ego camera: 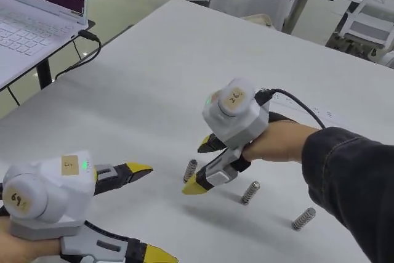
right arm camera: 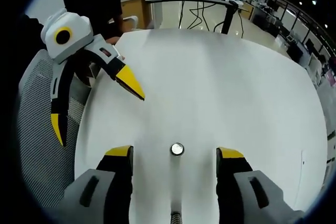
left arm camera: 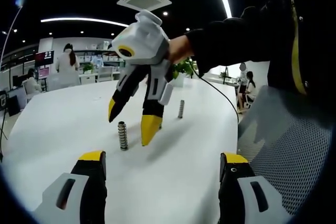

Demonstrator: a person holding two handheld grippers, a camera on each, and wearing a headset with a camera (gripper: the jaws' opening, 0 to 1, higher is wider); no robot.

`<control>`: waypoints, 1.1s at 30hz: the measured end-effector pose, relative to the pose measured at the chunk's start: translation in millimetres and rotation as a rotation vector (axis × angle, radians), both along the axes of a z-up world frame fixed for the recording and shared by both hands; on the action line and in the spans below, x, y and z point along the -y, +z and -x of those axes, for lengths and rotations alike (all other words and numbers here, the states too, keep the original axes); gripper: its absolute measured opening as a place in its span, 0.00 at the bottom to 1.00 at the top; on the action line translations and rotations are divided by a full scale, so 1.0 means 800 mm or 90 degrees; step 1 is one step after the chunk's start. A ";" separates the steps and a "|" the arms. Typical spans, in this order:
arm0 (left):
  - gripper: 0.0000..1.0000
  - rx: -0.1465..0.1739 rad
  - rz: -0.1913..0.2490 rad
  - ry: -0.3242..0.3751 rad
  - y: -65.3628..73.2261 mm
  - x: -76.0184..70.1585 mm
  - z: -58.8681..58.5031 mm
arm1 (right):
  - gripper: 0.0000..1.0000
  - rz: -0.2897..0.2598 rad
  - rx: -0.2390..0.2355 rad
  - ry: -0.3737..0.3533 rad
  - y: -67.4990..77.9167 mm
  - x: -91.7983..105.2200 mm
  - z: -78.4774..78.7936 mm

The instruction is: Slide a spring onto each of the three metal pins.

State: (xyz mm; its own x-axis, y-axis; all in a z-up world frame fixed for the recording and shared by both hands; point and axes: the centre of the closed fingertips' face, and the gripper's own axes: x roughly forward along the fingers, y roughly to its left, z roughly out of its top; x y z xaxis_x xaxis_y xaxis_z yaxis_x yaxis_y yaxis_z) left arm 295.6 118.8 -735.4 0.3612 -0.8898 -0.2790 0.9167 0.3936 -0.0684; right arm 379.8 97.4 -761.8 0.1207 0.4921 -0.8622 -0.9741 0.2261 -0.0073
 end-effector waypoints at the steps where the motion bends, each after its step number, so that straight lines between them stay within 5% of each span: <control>1: 0.87 0.000 0.000 0.000 0.000 0.000 0.000 | 0.67 -0.004 0.004 -0.003 0.001 0.000 -0.001; 13: 0.87 0.000 -0.004 -0.009 0.001 0.005 0.001 | 0.99 -0.066 0.024 -0.030 0.012 0.003 -0.002; 33: 0.87 0.003 -0.010 -0.020 0.005 0.012 -0.001 | 1.00 -0.156 0.089 -0.121 0.050 0.051 -0.014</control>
